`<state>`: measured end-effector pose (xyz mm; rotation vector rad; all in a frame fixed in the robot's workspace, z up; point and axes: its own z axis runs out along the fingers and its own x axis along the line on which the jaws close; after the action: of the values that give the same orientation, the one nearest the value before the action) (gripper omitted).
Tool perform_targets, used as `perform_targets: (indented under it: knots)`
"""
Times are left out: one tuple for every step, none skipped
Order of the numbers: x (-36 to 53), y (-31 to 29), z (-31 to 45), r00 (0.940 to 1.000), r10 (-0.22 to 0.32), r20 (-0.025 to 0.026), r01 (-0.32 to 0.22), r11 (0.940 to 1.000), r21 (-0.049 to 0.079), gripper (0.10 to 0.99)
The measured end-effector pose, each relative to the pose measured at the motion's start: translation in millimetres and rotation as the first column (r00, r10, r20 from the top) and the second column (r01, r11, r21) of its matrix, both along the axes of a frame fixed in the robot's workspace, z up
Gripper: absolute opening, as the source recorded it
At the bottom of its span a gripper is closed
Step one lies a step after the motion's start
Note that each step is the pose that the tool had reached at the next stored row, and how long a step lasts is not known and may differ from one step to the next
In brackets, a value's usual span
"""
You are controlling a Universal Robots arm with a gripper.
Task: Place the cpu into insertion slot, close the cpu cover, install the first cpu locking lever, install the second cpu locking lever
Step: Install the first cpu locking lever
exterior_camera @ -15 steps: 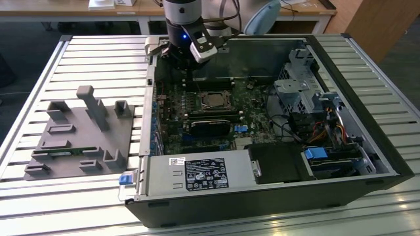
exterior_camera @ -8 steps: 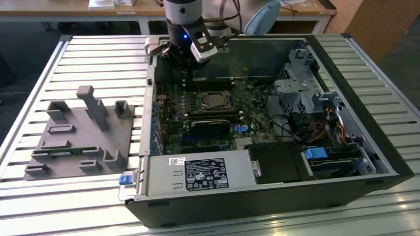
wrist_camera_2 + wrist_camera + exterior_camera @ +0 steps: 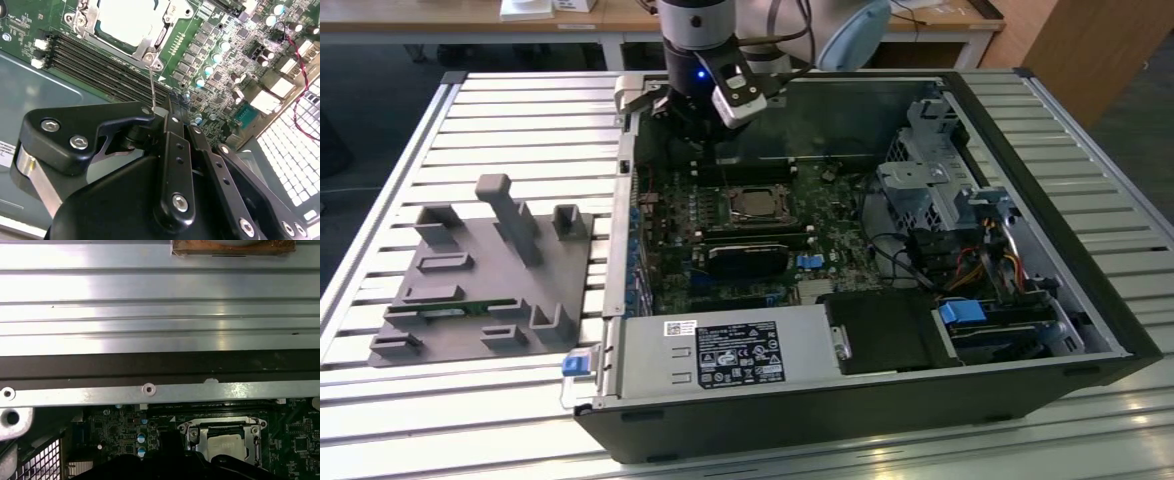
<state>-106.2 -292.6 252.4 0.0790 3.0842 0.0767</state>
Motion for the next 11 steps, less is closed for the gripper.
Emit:
perform_targets:
  knots:
    - [0.7,0.0,0.0,1.0000,0.000,0.0000,0.000,1.0000,0.000,0.106]
    - [1.2,0.0,0.0,1.0000,0.000,-0.0001,0.000,1.0000,0.000,0.106]
    - [1.8,0.0,0.0,1.0000,0.000,0.0000,0.000,1.0000,0.000,0.106]
    - [2.5,0.0,0.0,1.0000,0.000,0.0000,0.000,1.0000,0.000,0.106]
    - [3.7,0.0,-0.1,1.0000,0.000,0.0001,0.000,1.0000,0.000,0.106]
    - [5.3,0.0,-0.1,1.0000,0.000,0.0000,0.000,1.0000,0.000,0.106]
    - [7.1,0.0,-0.2,1.0000,0.000,-0.0001,0.000,1.0000,0.000,0.106]
    - [9.1,0.0,-0.3,1.0000,0.000,-0.0002,0.000,1.0000,0.000,0.106]
    - [11.5,0.0,-0.3,1.0000,0.000,-0.0005,0.000,1.0000,0.000,0.106]
    - [13.8,0.0,-0.4,1.0000,0.000,-0.0008,0.000,1.0000,0.000,0.106]
    - [16.6,0.0,-0.5,1.0000,0.000,-0.0012,0.000,1.0000,0.000,0.106]
